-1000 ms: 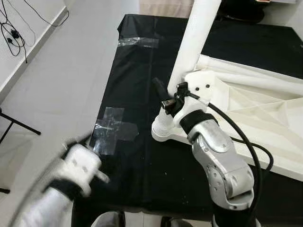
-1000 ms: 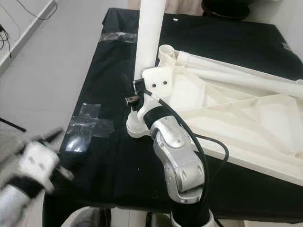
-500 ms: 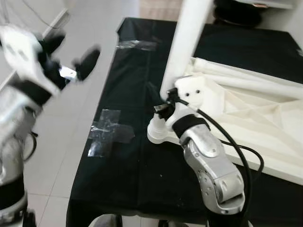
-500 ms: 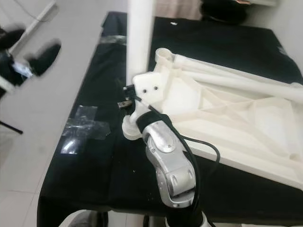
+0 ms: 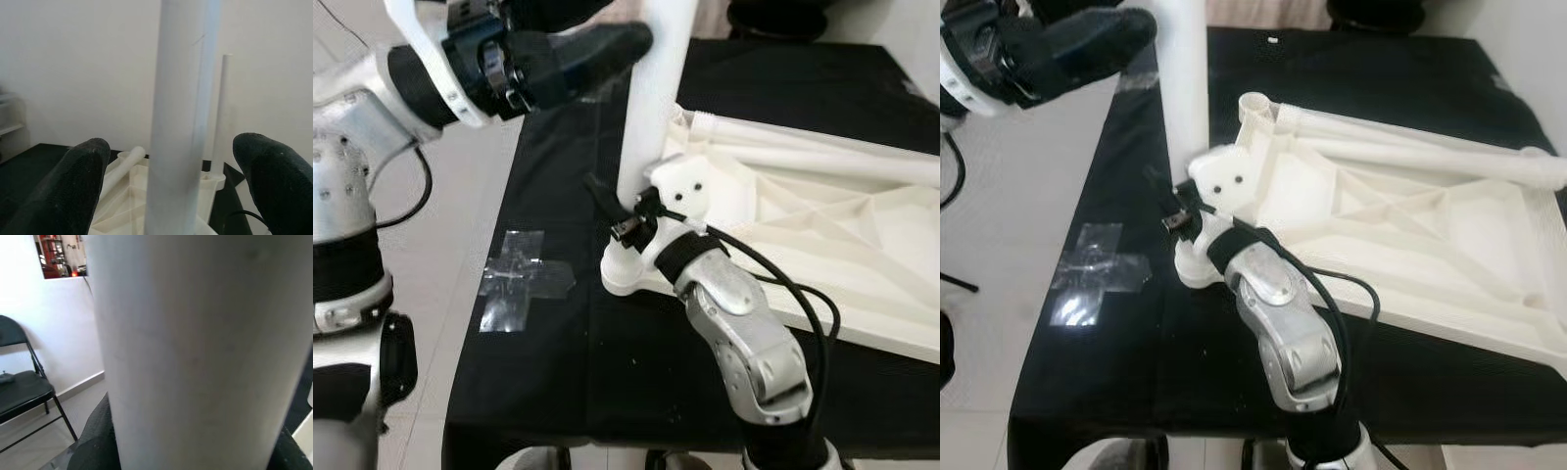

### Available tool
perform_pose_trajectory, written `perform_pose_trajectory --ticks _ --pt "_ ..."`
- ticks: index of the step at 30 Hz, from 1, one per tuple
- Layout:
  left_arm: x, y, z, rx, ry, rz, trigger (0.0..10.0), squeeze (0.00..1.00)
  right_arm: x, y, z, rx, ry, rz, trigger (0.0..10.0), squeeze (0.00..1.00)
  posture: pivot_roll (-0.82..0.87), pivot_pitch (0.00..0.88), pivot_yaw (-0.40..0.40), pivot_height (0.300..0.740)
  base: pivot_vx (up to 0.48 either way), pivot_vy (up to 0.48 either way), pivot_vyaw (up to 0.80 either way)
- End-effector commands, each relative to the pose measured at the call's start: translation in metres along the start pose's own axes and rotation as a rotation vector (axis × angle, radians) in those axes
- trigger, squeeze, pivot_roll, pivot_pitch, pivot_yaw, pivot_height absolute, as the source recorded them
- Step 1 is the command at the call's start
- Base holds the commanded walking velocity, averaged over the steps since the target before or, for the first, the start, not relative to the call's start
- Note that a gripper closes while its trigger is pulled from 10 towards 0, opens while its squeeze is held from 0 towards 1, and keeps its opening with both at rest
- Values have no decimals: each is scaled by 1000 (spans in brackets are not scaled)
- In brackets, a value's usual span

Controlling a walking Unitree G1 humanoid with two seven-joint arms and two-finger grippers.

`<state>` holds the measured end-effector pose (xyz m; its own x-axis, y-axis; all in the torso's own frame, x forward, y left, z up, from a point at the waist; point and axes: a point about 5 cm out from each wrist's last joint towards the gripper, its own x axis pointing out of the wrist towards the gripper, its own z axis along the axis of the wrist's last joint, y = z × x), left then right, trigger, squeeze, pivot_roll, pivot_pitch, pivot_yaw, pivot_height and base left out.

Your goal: Building children table

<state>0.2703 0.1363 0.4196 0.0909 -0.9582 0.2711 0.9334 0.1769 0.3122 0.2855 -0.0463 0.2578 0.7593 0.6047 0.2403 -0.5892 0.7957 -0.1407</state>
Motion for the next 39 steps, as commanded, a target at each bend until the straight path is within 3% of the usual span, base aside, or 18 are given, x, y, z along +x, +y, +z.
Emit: perform_pose_trajectory --ticks 1,11,12,13,14,15,22,35,36,37,38,39 --pt "6 0 0 -2 62 -77 10000 0 1 -2 -37 62 164 40 10000 0 78 256 -12 740 0 0 0" --pt "20 11 -15 62 213 -59 10000 0 8 11 -34 65 150 190 10000 0 80 258 -7 740 0 0 0" --pt "21 12 -15 76 219 -48 8980 0 8 12 -34 66 151 199 10000 0 81 258 -7 740 0 0 0" --pt "22 14 -14 90 224 -36 5294 0 8 12 -34 66 152 203 10000 0 81 258 -7 740 0 0 0" --pt "22 15 -14 97 225 -30 5294 0 8 12 -34 66 152 205 10000 0 81 258 -7 740 0 0 0" --pt "22 17 -13 103 224 -21 0 0 8 12 -34 67 151 208 10000 0 82 257 -8 740 0 0 0" --pt "19 23 -13 157 253 -9 0 0 10 8 -34 71 153 230 10000 0 79 258 -11 740 0 0 0" --pt "16 20 -17 157 267 -35 0 0 13 -8 -31 67 174 317 10000 0 79 278 -27 740 0 0 0" --pt "16 19 -17 157 264 -37 0 0 14 -12 -30 70 174 336 10000 741 79 285 -30 740 0 0 0" --pt "16 19 -17 157 263 -38 0 0 14 -14 -29 72 173 347 10000 741 79 285 -30 740 0 0 0" --pt "16 19 -17 156 261 -40 0 0 17 -21 -28 79 170 355 10000 1000 80 289 -33 740 0 0 0" --pt "17 19 -17 155 260 -41 0 0 18 -25 -28 84 167 359 10000 1000 80 289 -33 740 0 0 0"
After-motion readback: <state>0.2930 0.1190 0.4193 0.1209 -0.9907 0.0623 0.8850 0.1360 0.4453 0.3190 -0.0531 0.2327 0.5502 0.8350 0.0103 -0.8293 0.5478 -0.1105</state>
